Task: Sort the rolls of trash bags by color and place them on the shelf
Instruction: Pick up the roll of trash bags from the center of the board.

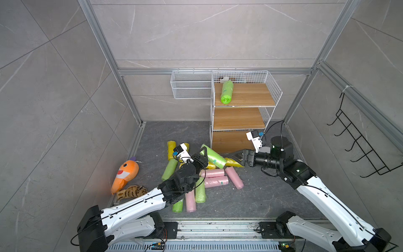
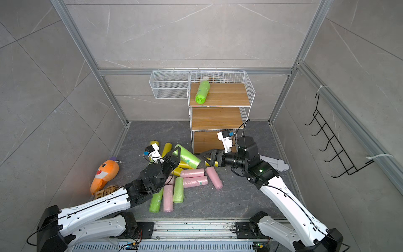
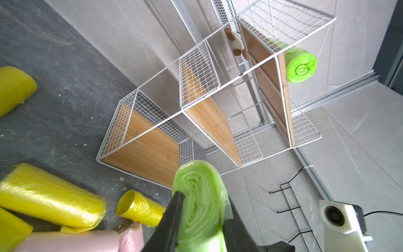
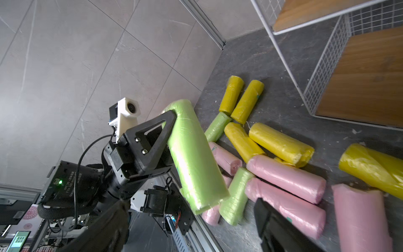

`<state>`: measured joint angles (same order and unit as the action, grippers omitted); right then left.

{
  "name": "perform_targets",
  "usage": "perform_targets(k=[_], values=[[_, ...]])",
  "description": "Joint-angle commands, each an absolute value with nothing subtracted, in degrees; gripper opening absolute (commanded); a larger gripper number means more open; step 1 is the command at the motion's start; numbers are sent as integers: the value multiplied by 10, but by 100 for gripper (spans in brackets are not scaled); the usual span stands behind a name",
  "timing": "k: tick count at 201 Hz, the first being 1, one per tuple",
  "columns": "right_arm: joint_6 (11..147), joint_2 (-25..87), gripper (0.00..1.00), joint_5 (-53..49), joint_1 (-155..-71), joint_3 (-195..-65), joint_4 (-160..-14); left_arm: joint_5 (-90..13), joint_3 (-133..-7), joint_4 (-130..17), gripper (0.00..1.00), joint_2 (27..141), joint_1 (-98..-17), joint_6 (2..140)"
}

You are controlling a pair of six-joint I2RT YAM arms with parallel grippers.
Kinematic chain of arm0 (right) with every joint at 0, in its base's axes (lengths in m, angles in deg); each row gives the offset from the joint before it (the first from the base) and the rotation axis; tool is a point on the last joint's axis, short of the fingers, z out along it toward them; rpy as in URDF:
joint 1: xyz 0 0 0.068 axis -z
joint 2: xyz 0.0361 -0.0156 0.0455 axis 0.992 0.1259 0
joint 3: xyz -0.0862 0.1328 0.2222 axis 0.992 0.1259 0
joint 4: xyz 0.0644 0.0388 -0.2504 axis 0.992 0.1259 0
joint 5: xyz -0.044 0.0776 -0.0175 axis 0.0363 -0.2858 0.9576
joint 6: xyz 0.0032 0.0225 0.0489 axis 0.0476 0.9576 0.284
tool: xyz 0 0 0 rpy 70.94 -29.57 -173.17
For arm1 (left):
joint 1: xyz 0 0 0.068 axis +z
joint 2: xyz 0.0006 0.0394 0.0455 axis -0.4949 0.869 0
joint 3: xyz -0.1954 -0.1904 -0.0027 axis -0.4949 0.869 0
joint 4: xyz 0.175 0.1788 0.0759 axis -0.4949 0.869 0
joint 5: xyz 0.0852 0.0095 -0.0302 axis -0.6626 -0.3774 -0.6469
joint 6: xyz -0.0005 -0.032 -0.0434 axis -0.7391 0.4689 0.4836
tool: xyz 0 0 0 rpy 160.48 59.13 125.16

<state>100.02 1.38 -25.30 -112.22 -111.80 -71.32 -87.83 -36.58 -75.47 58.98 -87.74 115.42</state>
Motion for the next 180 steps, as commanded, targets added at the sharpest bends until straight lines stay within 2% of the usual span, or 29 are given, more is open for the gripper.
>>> perform_targets(k=[1,54,77,180], values=[[1051,27,95,-252,-1143,-1101,-815,-889,-391,-832,18,575,-872,1163],[1058,43,95,-216,-1178,-1084,-855,-880,-382,-883,18,572,-868,1207],[1069,52,92,-217,-1183,-1070,-888,-875,-379,-895,18,575,-866,1228],[1104,80,52,-224,-1199,-1065,-985,-843,-354,-942,19,593,-850,1303]])
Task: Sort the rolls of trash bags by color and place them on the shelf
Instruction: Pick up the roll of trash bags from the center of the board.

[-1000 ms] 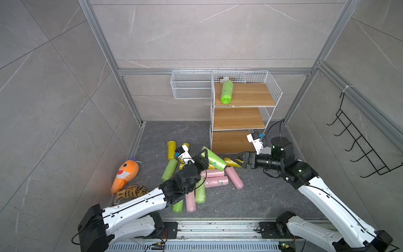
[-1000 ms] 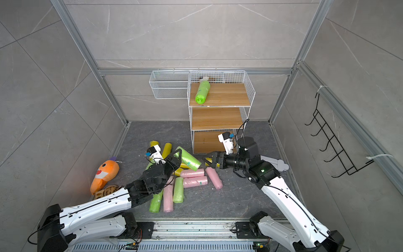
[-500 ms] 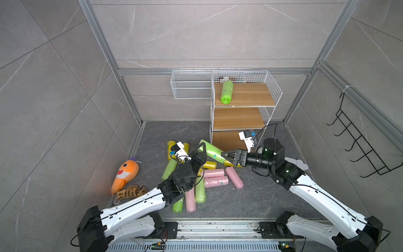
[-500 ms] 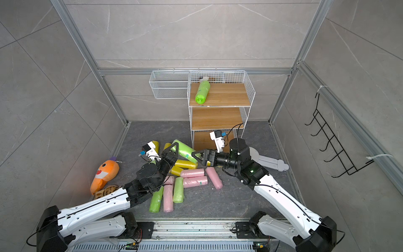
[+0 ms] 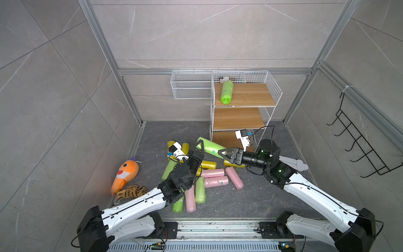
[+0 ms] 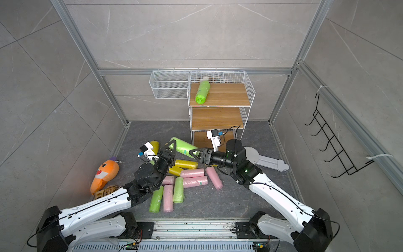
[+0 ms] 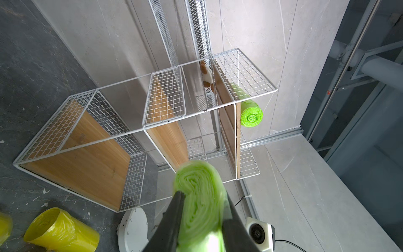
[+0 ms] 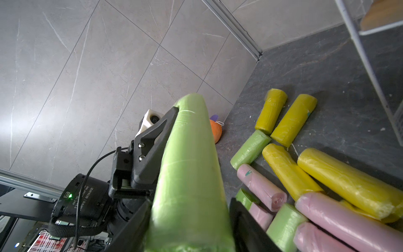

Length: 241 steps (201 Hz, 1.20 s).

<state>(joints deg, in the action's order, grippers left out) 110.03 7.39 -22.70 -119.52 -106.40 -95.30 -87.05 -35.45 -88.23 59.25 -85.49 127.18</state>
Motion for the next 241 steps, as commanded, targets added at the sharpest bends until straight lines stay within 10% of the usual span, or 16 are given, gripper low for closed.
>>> perform_targets(k=[1,27,97,241], values=[[1104,80,52,-224,-1199,-1065,-985,-843,-354,-942,19,594,-850,1304],[1097,82,41,-221,-1198,-1073,-982,-831,-351,-947,24,604,-845,1318],[962,2,32,-67,-1183,-1143,-808,-783,-404,-831,80,623,-785,1223],[704,182,30,279,-1156,-1598,-488,-772,-507,-676,86,643,-769,1005]])
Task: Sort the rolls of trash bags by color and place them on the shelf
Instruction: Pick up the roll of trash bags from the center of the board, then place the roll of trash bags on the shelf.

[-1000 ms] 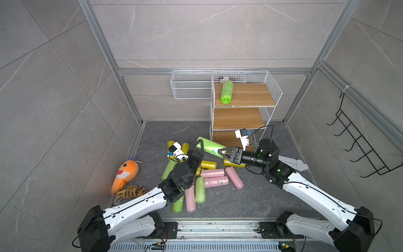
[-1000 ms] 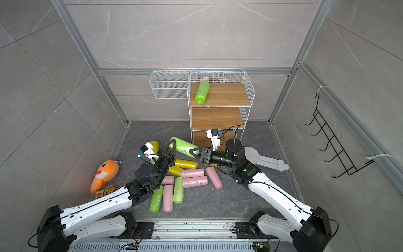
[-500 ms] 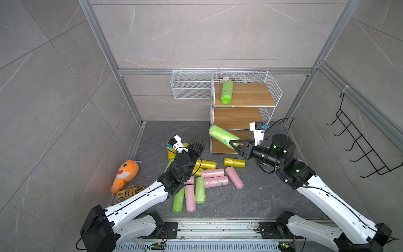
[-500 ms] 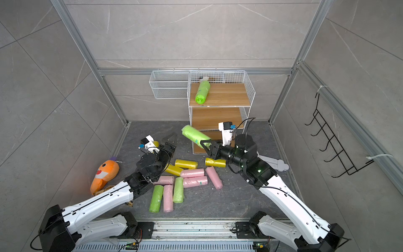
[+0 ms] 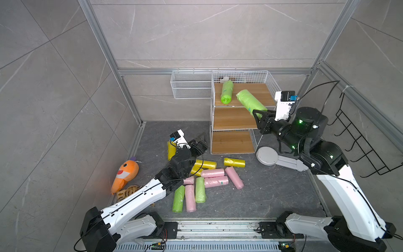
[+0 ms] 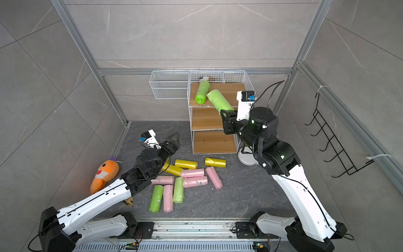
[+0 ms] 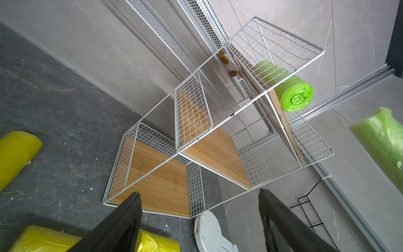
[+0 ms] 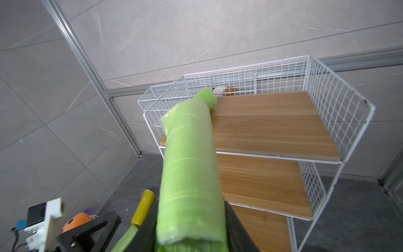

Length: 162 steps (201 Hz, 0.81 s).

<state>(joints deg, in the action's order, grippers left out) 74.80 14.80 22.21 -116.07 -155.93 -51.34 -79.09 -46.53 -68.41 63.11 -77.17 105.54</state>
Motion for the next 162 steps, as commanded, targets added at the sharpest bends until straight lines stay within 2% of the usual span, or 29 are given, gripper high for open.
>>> perform_targets(k=[1,64,162], values=[[703,184,30,281,-1156,-1600,-488,-771,-509,-676,86,644,-769,1004],[678,251,30,351,-1131,-1655,-497,-695,-575,-632,87,699,-769,941],[664,330,31,378,-1111,-1709,-507,-673,-573,-635,87,707,-769,939]])
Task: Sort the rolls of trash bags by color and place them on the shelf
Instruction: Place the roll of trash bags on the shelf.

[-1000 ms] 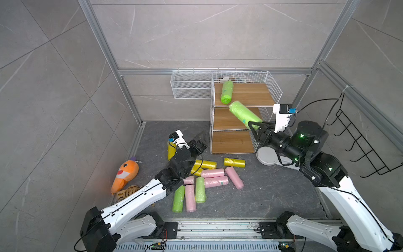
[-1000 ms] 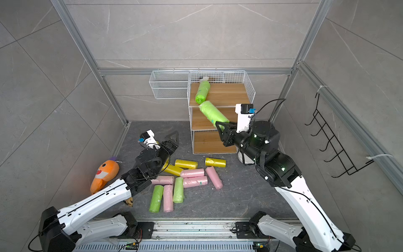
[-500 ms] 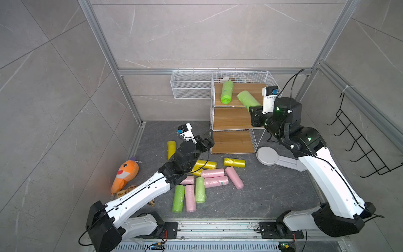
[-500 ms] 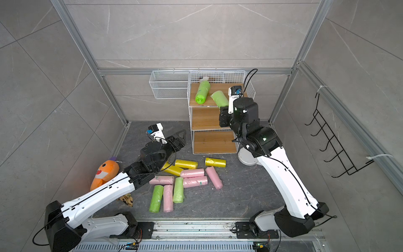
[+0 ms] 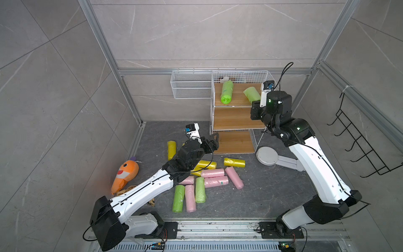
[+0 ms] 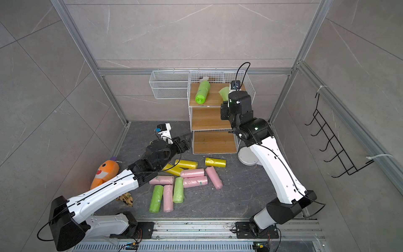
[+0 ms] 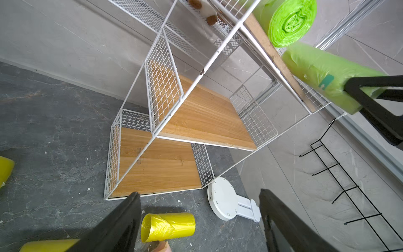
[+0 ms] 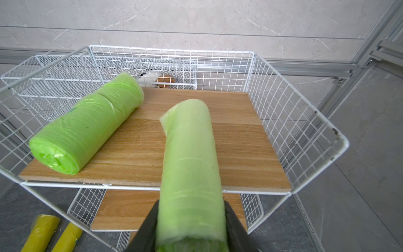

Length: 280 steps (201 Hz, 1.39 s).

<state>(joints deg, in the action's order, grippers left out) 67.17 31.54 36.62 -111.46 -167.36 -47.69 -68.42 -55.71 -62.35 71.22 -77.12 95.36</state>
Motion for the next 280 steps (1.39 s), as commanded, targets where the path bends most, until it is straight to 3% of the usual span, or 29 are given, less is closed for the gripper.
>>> perform_targets(k=[1,128,253,280], values=[[664,330,31,379,-1110,-1709,-507,-673,-573,-635,87,707,-769,938],[702,429,32,327,-1110,-1801,-479,-668,-551,-635,87,690,-769,943],[720,542,39,309,-1165,-1929,-467,-661,-542,-628,87,683,-769,952],[721,548,45,318,-1171,-1938,-459,-664,-536,-628,87,679,-770,951]])
